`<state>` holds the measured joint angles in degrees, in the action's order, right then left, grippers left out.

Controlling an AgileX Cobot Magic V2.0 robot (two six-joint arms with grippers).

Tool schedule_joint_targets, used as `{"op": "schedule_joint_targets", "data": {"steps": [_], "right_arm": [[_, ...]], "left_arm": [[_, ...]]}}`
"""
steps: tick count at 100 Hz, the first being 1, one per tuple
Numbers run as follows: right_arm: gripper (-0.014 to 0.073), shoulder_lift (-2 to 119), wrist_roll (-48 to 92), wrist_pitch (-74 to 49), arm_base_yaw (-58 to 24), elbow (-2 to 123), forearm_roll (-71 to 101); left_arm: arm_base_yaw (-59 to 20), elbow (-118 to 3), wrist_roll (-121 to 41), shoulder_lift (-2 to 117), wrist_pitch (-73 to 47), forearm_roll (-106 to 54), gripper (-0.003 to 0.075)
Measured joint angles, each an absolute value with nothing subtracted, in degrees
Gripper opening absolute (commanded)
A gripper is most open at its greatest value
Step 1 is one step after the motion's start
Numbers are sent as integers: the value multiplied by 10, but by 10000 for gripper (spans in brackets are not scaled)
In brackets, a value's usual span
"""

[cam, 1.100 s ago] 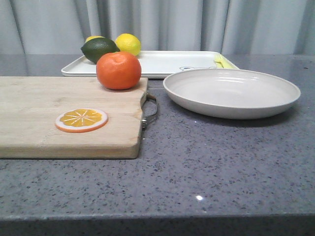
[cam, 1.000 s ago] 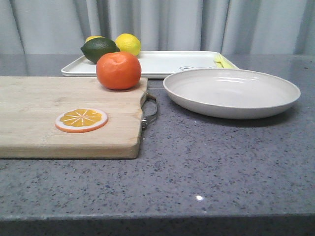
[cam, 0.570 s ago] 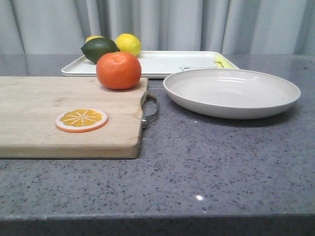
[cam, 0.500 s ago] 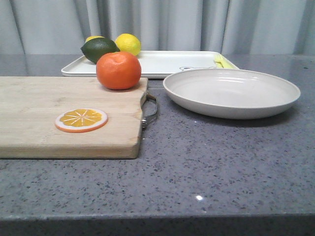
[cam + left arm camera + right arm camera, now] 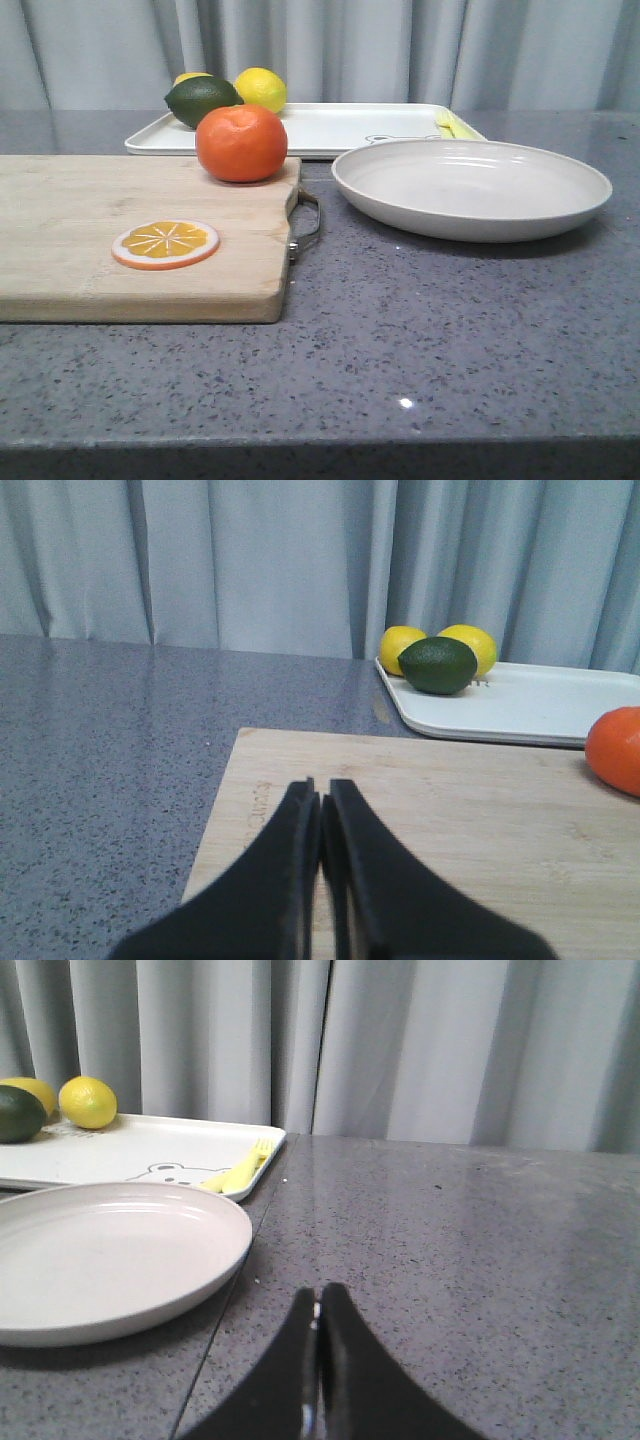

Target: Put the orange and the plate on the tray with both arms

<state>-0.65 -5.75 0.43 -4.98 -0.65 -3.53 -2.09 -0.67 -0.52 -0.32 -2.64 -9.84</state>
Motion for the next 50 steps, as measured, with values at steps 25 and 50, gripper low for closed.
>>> {"op": "schedule_joint_targets", "data": {"steps": [25,50], "right_arm": [[-102,-6,-57,-120,-50,111,23],[-102,84,-57,-272,-50,252,27]], "left_arm": [[-34,-124,-5,-3,-132,-99,-20],[-72,-280,-15,82,-271,-103,-20]]}}
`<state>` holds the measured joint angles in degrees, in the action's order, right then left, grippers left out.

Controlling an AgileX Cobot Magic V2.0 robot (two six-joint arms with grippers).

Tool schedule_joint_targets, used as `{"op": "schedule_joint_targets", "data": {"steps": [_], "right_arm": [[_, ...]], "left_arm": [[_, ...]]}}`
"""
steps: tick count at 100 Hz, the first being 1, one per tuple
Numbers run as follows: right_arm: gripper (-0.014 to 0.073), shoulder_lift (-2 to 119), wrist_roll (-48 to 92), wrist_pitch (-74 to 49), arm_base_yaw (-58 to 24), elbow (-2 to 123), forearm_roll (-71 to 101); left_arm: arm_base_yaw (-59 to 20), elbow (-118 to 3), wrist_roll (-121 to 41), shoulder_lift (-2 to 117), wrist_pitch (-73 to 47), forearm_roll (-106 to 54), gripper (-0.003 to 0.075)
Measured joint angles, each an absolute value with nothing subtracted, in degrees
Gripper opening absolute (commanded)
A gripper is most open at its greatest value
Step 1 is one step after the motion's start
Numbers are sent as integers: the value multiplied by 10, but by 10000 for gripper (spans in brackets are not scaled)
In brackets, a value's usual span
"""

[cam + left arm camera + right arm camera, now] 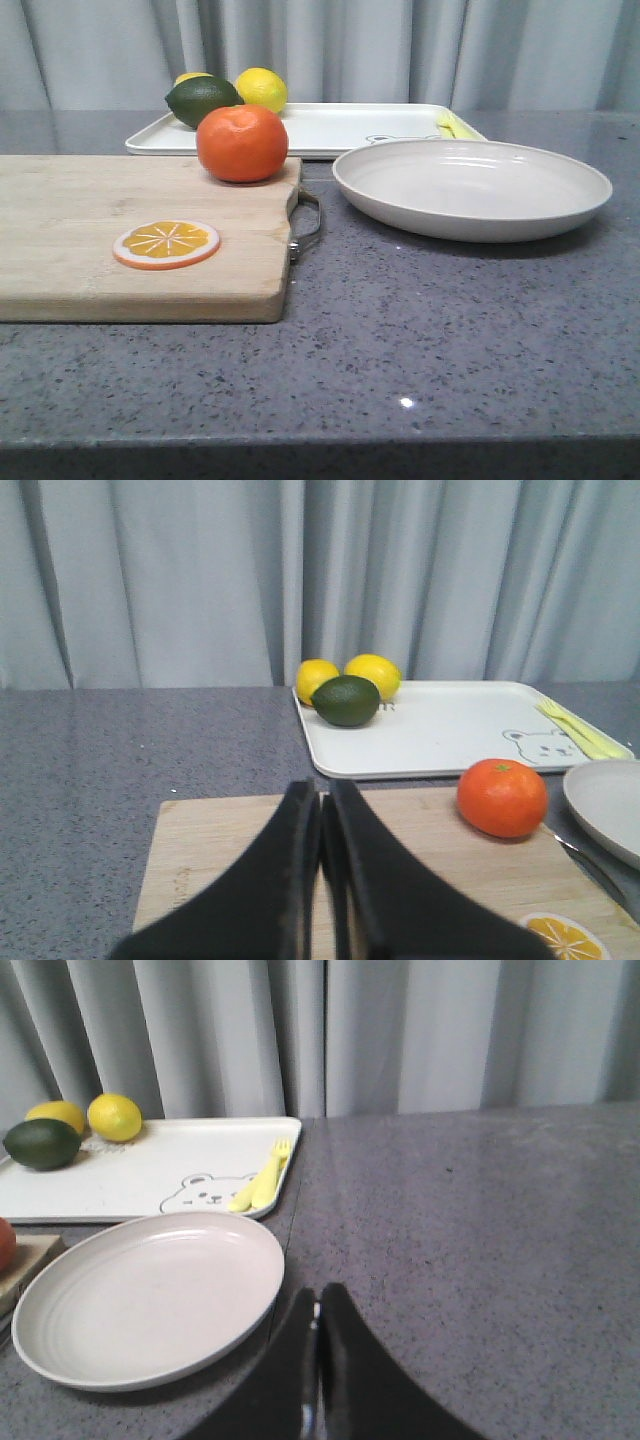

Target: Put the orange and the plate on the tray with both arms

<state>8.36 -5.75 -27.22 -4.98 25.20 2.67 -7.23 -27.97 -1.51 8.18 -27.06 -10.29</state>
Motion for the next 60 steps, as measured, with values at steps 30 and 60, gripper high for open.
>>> {"op": "schedule_joint_targets", "data": {"steps": [30,60], "right_arm": [[-102,236,-54,-432,-50,393,28],[-101,289,-54,-476,-50,412,28]], "left_arm": [[-122,-430,-33,249,-375,-158,-20],[-143,-450,-55,338,-395,-161,-20]]}}
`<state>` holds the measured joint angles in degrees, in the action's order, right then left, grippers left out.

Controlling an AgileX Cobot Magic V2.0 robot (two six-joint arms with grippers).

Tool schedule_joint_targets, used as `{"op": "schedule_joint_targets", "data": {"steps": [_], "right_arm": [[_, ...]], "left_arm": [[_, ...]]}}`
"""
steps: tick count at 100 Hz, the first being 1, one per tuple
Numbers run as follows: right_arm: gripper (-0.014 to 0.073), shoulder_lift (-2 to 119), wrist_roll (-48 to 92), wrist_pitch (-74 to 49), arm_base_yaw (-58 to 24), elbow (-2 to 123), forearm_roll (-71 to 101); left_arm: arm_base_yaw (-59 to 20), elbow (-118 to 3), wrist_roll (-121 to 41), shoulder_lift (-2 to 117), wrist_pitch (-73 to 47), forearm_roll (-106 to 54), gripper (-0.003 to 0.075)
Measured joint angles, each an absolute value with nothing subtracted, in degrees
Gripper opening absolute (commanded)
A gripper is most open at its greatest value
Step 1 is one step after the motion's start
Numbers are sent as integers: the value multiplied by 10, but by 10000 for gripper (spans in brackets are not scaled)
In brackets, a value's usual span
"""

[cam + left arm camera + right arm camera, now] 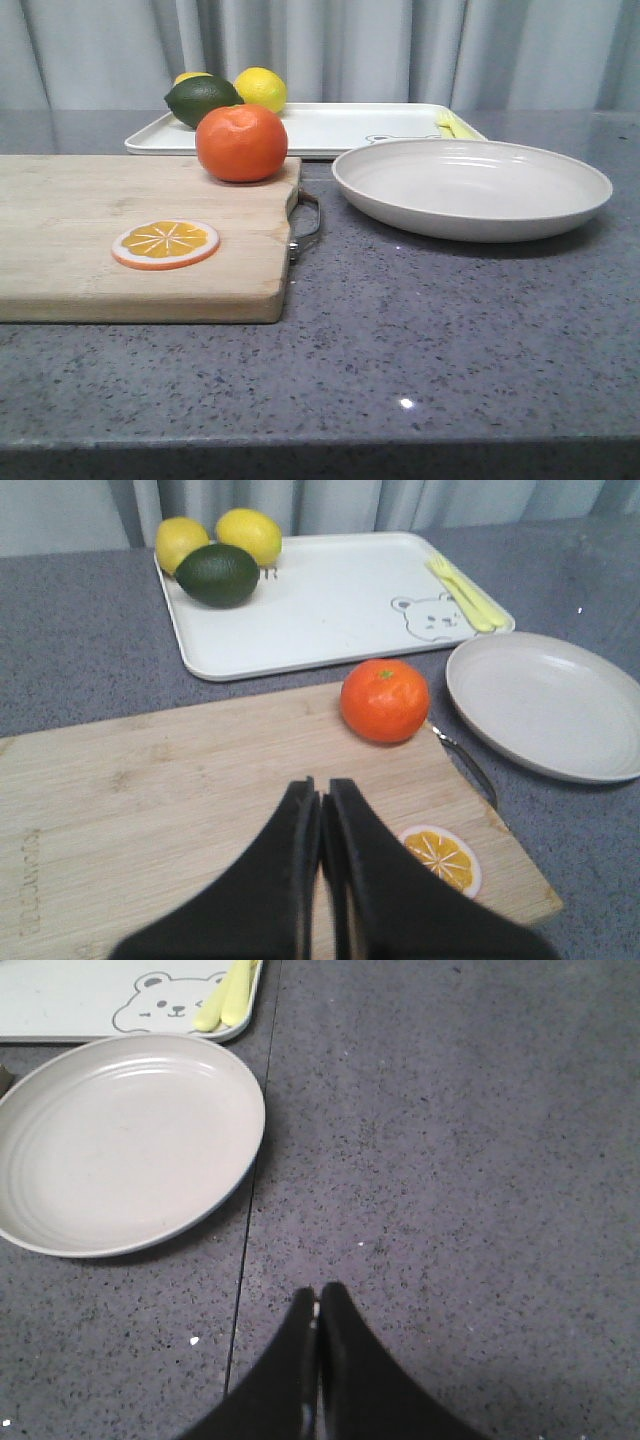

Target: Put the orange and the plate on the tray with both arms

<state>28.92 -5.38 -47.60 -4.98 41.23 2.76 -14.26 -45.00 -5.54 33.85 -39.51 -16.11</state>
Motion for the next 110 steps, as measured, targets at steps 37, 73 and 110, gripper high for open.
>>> {"op": "schedule_joint_targets", "data": {"steps": [37,73,110], "right_arm": [[399,290,-54,-504,-50,412,28],[540,290,-53,-496,-50,412,28],[540,290,-53,-482,-50,412,29]], "left_arm": [[-143,-450,-127,363,-414,-175,302],[-143,-450,-142,363,-415,-193,640],[-143,-481,-248,487,-387,-275,640]]}}
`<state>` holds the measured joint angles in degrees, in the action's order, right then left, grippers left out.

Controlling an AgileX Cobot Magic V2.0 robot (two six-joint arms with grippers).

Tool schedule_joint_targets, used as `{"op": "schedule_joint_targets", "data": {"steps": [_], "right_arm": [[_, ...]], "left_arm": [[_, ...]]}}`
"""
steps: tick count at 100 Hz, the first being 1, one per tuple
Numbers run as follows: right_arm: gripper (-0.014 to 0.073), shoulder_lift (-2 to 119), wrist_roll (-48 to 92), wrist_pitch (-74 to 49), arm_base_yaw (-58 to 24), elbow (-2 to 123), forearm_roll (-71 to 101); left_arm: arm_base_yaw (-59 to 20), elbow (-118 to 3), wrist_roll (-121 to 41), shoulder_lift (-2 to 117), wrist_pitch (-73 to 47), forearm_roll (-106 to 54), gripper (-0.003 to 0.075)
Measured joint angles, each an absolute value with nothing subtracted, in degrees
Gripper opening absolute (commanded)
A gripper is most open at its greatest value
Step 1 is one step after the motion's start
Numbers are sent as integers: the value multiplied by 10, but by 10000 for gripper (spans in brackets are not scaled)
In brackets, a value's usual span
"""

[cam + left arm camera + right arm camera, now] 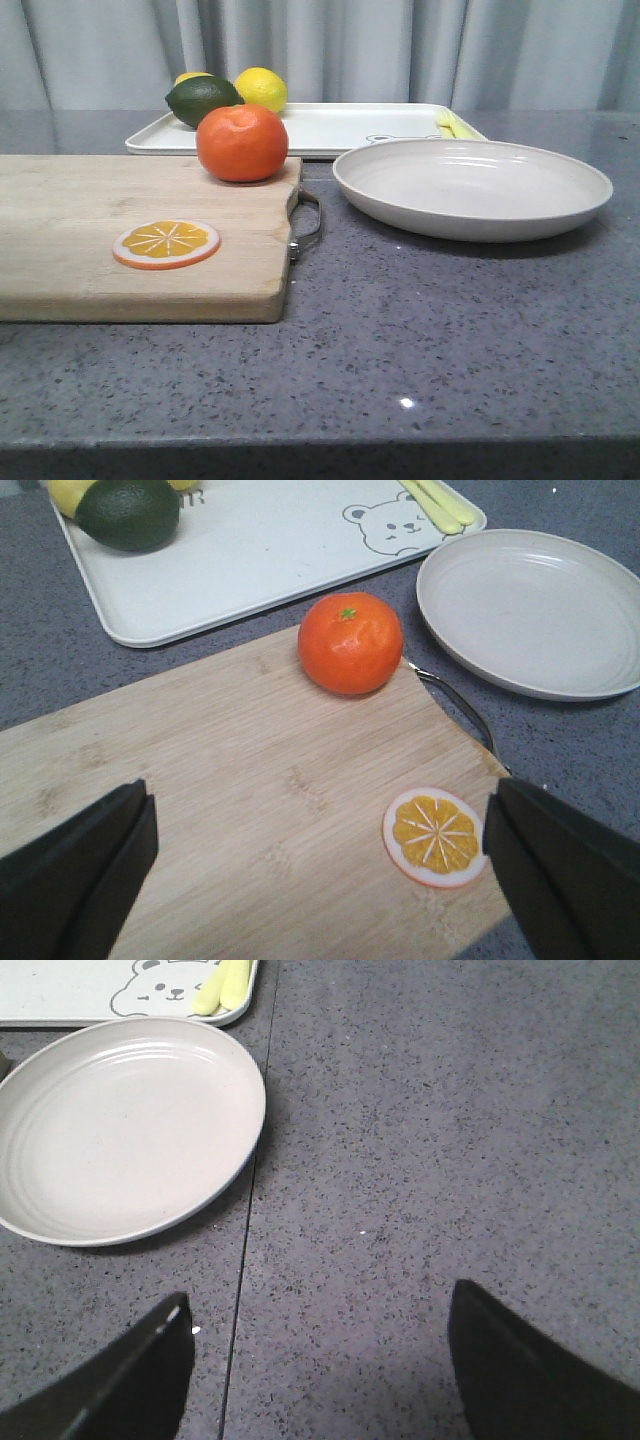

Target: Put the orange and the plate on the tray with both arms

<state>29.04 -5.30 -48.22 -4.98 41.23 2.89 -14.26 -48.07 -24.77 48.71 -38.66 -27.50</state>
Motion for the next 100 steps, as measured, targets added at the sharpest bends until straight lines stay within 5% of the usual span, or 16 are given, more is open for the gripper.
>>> {"op": "schedule_joint_targets", "data": {"steps": [57,100], "right_arm": [[540,290,-53,-482,-50,412,30],[539,290,-53,-482,-50,412,31]], "left_arm": [[-190,-665,-368,795,-350,-414,640],[-235,-729,-374,921,-323,-404,640]]}}
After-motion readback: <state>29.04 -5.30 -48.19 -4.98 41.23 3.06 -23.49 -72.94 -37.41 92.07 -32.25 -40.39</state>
